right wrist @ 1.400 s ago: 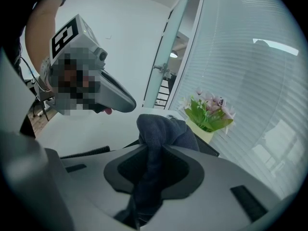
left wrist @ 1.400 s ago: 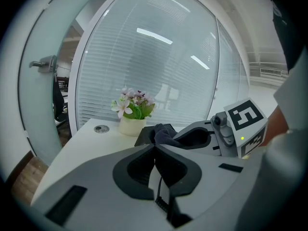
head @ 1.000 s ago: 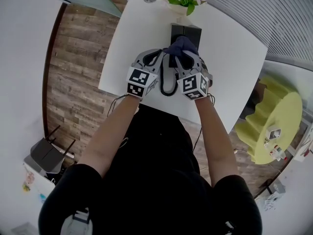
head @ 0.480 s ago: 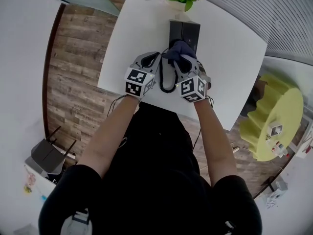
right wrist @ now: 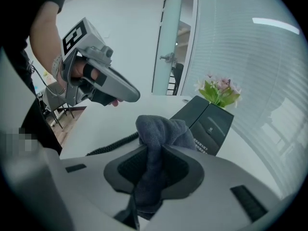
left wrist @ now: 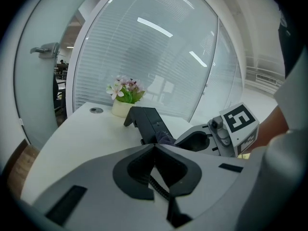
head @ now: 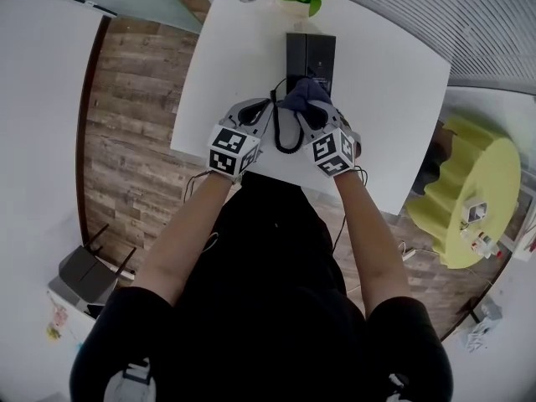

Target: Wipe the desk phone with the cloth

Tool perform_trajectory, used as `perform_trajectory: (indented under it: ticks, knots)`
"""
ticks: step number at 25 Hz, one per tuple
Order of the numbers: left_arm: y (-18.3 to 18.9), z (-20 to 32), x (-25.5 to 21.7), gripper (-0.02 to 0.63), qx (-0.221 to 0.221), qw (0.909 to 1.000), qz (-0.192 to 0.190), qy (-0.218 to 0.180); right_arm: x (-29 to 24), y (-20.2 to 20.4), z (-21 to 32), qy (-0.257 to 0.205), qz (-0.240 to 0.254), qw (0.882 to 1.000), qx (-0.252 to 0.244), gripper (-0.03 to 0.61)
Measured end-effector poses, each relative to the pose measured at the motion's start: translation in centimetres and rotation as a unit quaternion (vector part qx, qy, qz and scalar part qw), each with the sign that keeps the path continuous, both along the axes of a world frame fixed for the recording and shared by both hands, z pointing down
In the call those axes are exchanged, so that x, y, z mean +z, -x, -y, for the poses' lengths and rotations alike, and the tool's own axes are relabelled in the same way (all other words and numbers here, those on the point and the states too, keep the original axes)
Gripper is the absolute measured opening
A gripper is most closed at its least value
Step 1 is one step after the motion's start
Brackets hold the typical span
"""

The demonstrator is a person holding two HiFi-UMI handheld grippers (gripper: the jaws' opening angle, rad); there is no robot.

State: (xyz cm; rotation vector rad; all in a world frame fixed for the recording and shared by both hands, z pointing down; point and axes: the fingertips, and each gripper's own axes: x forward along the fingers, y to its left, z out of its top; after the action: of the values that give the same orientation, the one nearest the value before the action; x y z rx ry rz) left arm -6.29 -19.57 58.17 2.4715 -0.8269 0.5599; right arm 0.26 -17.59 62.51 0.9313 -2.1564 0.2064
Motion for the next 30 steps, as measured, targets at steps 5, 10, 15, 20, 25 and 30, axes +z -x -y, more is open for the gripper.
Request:
perform_trajectory:
  ticks: [5, 10, 15, 20, 25, 30]
  knots:
    - [0.5, -0.5, -4.1, 0.011, 0.014, 0.9993, -0.019, -0.030, -6.5, 0.2, -0.1, -0.037, 0.072, 0.996, 0.033, 0.097]
    - [0.8, -0.1, -11.9, 0.011, 0.027, 0.9940, -0.064, -0.085, -15.8, -0.3, -0.4, -0.083, 0.177, 0.978, 0.076, 0.097]
    - [0.6, -1.1, -19.8, 0.011, 0.055, 0.9835, -0.093, -0.146, -24.4, -1.0, -2.0, -0.140, 0.236, 0.958, 0.085, 0.097]
    - [0.4, -3.1, -25.5, 0.011, 0.079, 0.9717, -0.108, -0.194, -31.3, -1.2, -3.4, -0.191, 0.289, 0.933, 0.096, 0.097]
    - [0.1, -4.9, -28.8, 0.011, 0.094, 0.9616, -0.120, -0.228, -35.2, -0.8, -4.6, -0.238, 0.289, 0.923, 0.086, 0.097]
    - [-0.1, -5.3, -30.2, 0.011, 0.097, 0.9579, -0.127, -0.239, -36.6, -0.3, -5.6, -0.263, 0.275, 0.921, 0.082, 0.097]
